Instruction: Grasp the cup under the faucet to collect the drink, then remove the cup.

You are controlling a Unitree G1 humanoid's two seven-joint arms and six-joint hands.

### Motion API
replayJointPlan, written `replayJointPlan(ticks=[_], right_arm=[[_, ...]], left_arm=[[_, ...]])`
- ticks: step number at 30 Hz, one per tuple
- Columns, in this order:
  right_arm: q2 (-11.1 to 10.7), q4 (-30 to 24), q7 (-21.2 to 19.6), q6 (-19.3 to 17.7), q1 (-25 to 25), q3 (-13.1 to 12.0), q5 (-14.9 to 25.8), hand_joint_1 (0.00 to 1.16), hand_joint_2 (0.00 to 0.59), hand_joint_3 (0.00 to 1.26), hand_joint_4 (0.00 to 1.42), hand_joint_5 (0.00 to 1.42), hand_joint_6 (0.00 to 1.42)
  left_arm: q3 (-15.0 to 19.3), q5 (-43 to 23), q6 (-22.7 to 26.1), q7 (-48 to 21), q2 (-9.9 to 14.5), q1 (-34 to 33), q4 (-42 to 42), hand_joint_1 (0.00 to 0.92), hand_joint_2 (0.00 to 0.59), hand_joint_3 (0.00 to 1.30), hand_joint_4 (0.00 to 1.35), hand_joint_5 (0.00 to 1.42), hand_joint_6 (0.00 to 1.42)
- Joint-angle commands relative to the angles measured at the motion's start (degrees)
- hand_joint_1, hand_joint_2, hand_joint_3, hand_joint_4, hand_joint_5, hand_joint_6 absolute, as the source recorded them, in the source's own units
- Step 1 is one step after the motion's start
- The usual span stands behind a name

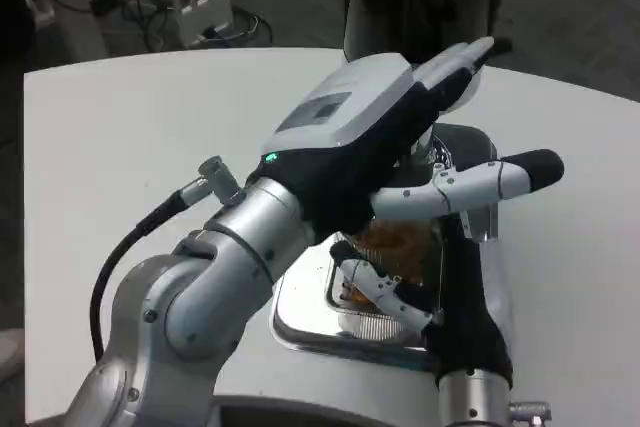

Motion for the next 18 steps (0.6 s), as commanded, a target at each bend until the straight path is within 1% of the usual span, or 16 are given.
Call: replayJointPlan(ticks=[1, 2, 6, 7, 8, 9, 11, 14, 15, 18], right_arm=[[4.17, 0.63, -2.08, 0.17, 0.6, 0.0, -0.57, 0.8, 0.176, 0.08, 0.11, 0.12, 0.11], [4.36, 0.52, -2.82, -0.11, 0.86, 0.13, -0.77, 0.8, 0.178, 0.08, 0.12, 0.13, 0.13], [4.78, 0.16, -5.48, -0.23, 1.24, 0.79, -1.88, 0.82, 0.172, 0.18, 0.25, 0.27, 0.26], [4.83, 0.24, -5.54, -0.34, 1.15, 0.78, -1.6, 0.82, 0.173, 0.25, 0.33, 0.35, 0.32], [4.91, 0.27, -5.88, -0.31, 1.14, 0.85, -1.7, 0.83, 0.174, 0.3, 0.37, 0.41, 0.36], [5.0, 0.36, -6.3, -0.36, 1.16, 0.83, -1.71, 0.83, 0.174, 0.33, 0.4, 0.45, 0.38], [4.95, 0.54, -6.86, -0.51, 1.16, 1.03, -1.91, 0.83, 0.174, 0.39, 0.46, 0.51, 0.41], [4.99, 0.39, -7.91, -0.61, 1.59, 1.12, -2.17, 0.85, 0.169, 0.49, 0.6, 0.65, 0.5], [5.03, 0.22, -8.36, -0.61, 1.83, 1.09, -2.33, 0.86, 0.17, 0.52, 0.63, 0.68, 0.53], [4.77, -0.11, -8.97, -0.62, 2.15, 1.21, -2.45, 0.88, 0.173, 0.58, 0.71, 0.77, 0.59]], left_arm=[[-0.41, -0.5, 0.25, -1.52, 0.25, 0.37, 0.78, 0.0, 0.122, 0.08, 0.04, 0.12, 0.05], [-0.38, -0.48, 0.25, -1.54, 0.28, 0.41, 0.71, 0.0, 0.122, 0.08, 0.04, 0.12, 0.05], [-0.06, -0.73, 0.4, -1.54, 0.24, 0.86, 0.24, 0.0, 0.121, 0.08, 0.05, 0.12, 0.05], [0.09, -0.91, 0.4, -1.54, 0.23, 1.07, 0.1, 0.0, 0.111, 0.08, 0.05, 0.12, 0.06], [0.26, -1.15, 0.37, -1.54, 0.22, 1.26, -0.01, 0.0, 0.099, 0.08, 0.05, 0.12, 0.07], [0.48, -1.47, 0.38, -1.52, 0.18, 1.45, -0.12, 0.0, 0.095, 0.07, 0.05, 0.12, 0.08], [1.0, -2.28, 0.4, -1.62, 0.31, 1.7, -0.41, 0.0, 0.068, 0.07, 0.04, 0.12, 0.09], [1.55, -3.46, 0.33, -1.78, 0.59, 1.91, -0.68, 0.0, 0.043, 0.05, 0.0, 0.11, 0.1], [1.75, -3.8, 0.16, -1.91, 0.72, 1.99, -0.76, 0.0, 0.052, 0.05, 0.0, 0.1, 0.11], [2.02, -4.58, -0.55, -1.89, 1.34, 2.36, -1.14, 0.0, 0.052, 0.02, 0.0, 0.09, 0.11]])
